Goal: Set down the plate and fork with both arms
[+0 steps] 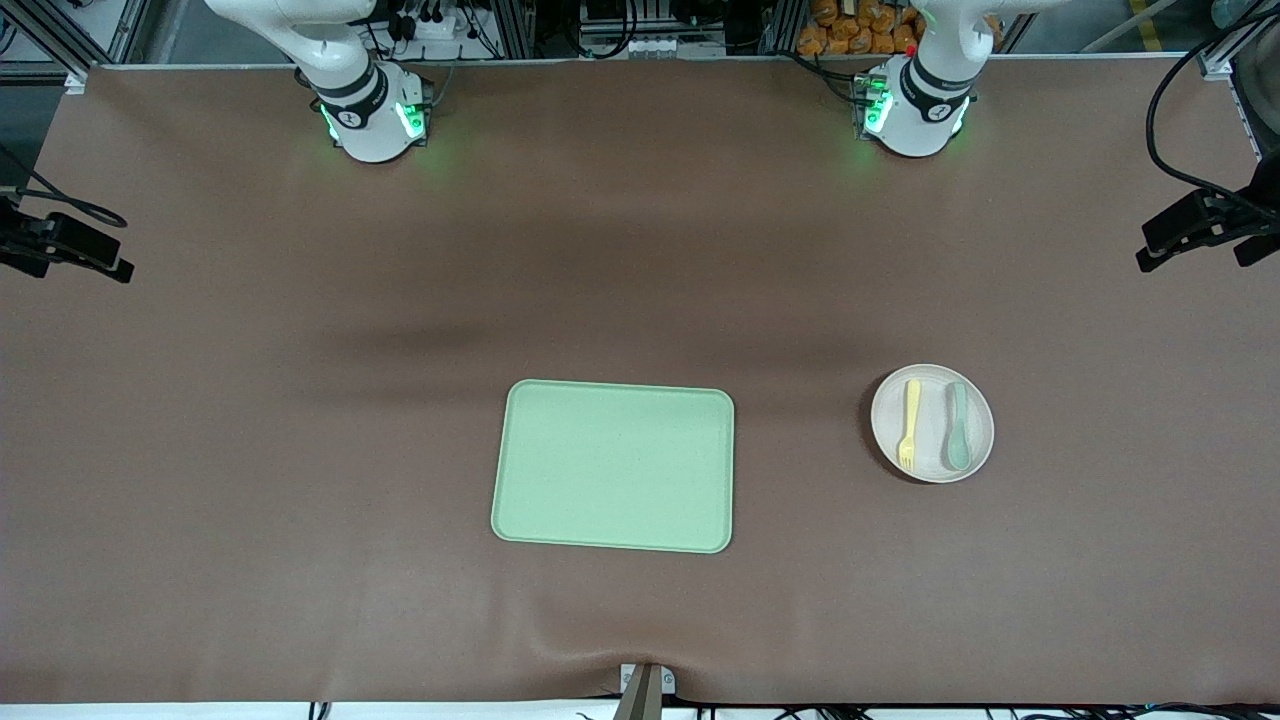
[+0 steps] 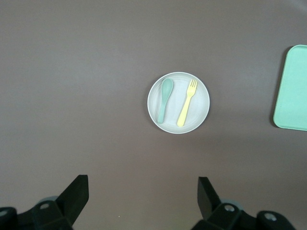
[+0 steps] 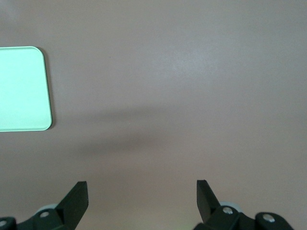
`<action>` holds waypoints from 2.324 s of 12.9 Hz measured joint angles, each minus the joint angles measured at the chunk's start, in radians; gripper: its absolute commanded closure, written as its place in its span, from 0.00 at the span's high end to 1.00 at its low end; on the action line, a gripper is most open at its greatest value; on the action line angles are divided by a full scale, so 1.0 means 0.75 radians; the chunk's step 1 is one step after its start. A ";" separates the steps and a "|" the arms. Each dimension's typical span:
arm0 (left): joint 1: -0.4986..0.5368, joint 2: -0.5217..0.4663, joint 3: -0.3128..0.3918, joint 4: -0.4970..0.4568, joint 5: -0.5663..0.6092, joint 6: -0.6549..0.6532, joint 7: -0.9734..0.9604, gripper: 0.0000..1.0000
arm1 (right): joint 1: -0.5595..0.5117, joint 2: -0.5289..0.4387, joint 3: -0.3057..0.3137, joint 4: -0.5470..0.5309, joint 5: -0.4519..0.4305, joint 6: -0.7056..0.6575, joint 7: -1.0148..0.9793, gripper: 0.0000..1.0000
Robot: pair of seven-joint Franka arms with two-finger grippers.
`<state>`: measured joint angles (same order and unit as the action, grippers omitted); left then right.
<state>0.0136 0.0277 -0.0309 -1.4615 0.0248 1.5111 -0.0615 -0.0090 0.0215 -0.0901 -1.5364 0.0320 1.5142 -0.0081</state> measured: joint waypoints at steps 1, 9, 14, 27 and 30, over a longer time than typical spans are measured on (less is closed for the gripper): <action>0.000 0.000 0.000 -0.003 0.001 0.000 0.000 1.00 | 0.000 0.000 0.000 0.000 0.000 0.000 0.000 1.00; 0.041 0.045 0.007 -0.147 0.003 0.182 0.001 1.00 | 0.000 0.006 0.001 0.000 0.000 0.000 0.000 1.00; 0.063 0.211 0.010 -0.480 0.004 0.667 0.001 1.00 | 0.000 0.009 0.002 0.000 0.001 0.000 0.000 1.00; 0.123 0.599 -0.002 -0.653 -0.002 1.198 0.000 0.67 | 0.036 0.161 0.022 -0.003 0.158 0.187 -0.001 1.00; 0.122 0.622 -0.002 -0.674 -0.010 1.236 0.000 0.60 | 0.090 0.173 0.023 -0.003 0.160 0.184 -0.001 1.00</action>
<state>0.1054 0.4941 -0.0327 -1.9674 0.0177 2.4382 -0.0618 0.0587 0.1509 -0.0731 -1.5386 0.1519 1.6524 -0.0091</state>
